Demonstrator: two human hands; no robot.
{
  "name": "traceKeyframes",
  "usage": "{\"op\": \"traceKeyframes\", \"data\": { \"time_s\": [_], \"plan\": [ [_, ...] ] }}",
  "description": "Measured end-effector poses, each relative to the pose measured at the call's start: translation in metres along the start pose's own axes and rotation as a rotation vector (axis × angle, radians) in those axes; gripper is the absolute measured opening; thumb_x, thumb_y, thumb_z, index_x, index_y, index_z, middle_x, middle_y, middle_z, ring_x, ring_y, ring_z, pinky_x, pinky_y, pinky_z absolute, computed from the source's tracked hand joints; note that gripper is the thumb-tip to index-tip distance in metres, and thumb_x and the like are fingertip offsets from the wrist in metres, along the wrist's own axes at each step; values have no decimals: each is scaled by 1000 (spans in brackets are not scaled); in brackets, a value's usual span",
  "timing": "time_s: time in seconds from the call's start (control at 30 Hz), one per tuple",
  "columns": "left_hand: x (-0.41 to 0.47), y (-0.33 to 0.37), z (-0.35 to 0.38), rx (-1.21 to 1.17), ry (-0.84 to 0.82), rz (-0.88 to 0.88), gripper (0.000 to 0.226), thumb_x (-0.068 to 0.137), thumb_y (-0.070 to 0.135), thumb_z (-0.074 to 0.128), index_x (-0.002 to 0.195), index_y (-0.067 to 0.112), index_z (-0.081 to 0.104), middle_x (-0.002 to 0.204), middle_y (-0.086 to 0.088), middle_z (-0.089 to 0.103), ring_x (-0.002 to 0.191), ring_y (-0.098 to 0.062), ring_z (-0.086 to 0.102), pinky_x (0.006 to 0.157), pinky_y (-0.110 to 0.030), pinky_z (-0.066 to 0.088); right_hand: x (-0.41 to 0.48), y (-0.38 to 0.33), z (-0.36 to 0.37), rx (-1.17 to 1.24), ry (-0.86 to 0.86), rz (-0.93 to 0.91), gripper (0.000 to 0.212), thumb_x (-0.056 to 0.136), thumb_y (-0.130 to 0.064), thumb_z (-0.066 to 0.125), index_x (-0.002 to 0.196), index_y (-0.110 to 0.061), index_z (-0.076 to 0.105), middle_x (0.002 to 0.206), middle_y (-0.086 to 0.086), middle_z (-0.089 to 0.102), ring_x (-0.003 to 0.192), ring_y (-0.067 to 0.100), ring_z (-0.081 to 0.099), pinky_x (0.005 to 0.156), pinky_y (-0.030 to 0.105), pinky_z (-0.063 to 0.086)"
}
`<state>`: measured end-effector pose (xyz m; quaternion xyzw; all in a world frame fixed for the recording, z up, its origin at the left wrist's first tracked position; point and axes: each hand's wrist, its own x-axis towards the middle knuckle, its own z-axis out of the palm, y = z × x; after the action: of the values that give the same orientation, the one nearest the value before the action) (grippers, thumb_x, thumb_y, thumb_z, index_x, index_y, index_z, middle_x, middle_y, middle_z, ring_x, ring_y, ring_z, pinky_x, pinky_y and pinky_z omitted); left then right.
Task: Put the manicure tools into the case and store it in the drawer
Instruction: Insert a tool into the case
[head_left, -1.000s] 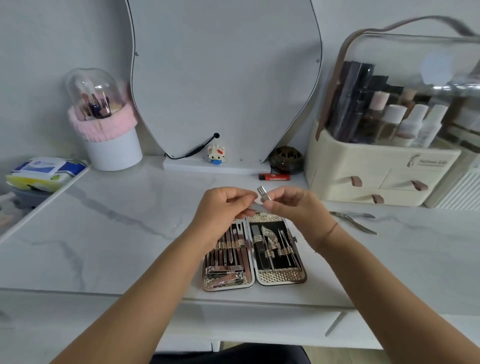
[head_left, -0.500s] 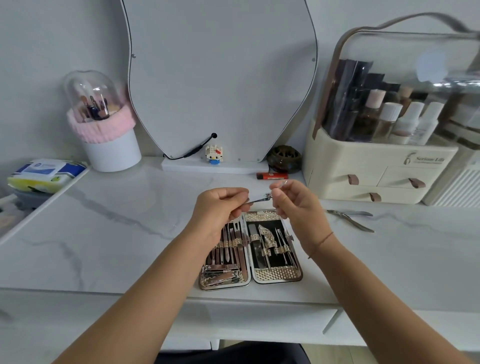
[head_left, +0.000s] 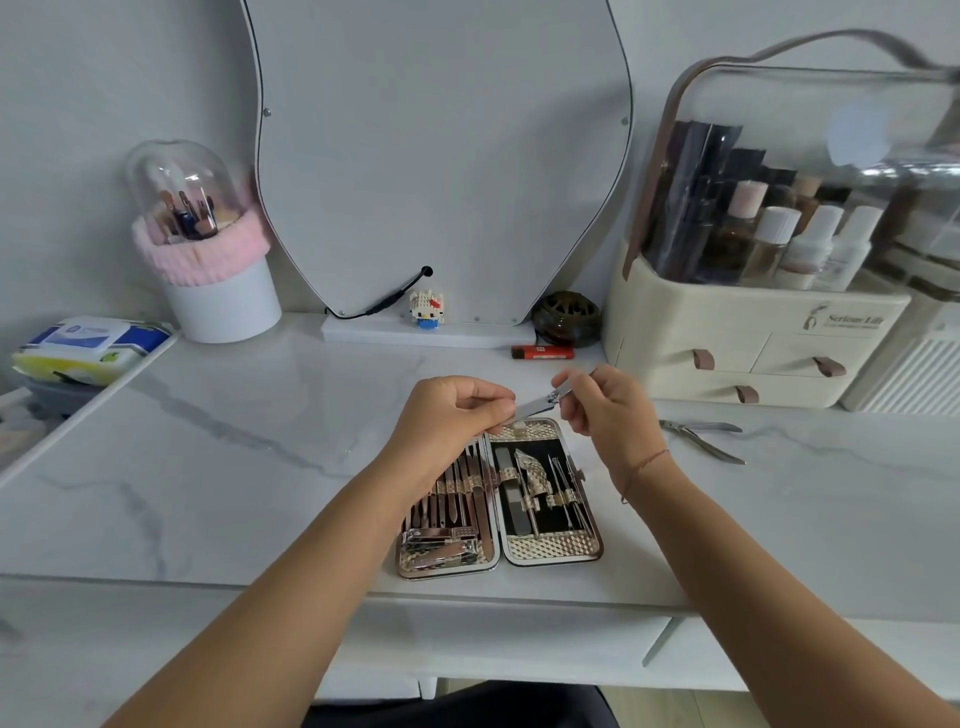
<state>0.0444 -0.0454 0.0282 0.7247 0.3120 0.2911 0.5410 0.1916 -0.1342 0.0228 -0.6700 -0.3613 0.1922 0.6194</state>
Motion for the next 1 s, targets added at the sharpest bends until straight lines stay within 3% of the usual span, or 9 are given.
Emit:
{"op": "traceKeyframes", "data": {
  "time_s": [0.07, 0.23, 0.47, 0.87, 1.0],
  "plan": [
    [3, -6, -3, 192, 2, 84, 18, 81, 31, 69, 98, 26, 71, 92, 12, 71, 84, 1, 64, 73, -9, 44, 8, 3, -5, -105, 63, 36, 25, 91, -11, 43, 78, -7, 64, 56, 3, 55, 48, 11, 44, 51, 23, 40],
    [7, -29, -11, 538, -61, 145, 39, 80, 49, 64, 115, 33, 62, 124, 13, 60, 119, -5, 48, 100, -30, 35, 18, 12, -15, -256, 137, 107, 23, 89, -11, 43, 83, -5, 64, 58, 2, 59, 50, 12, 48, 53, 23, 42],
    [10, -40, -9, 582, -86, 150, 45, 78, 49, 65, 120, 33, 60, 122, 11, 62, 116, -10, 49, 99, -36, 39, 16, 19, -9, -347, 126, 114, 24, 90, -12, 43, 85, 1, 63, 59, 3, 61, 48, 14, 50, 50, 24, 41],
    [13, -45, -9, 578, -85, 181, 46, 78, 51, 64, 120, 32, 60, 123, 11, 62, 117, -12, 49, 100, -39, 39, 18, 23, -10, -228, 93, 207, 20, 88, -7, 43, 79, -5, 62, 59, 6, 61, 46, 15, 48, 52, 25, 41],
    [12, -45, -9, 570, -83, 179, 45, 79, 50, 64, 120, 32, 61, 123, 11, 62, 117, -12, 49, 100, -40, 39, 17, 25, -17, -185, 25, 187, 25, 91, -7, 42, 78, -9, 63, 60, 4, 60, 45, 10, 47, 50, 20, 40]
  ]
}}
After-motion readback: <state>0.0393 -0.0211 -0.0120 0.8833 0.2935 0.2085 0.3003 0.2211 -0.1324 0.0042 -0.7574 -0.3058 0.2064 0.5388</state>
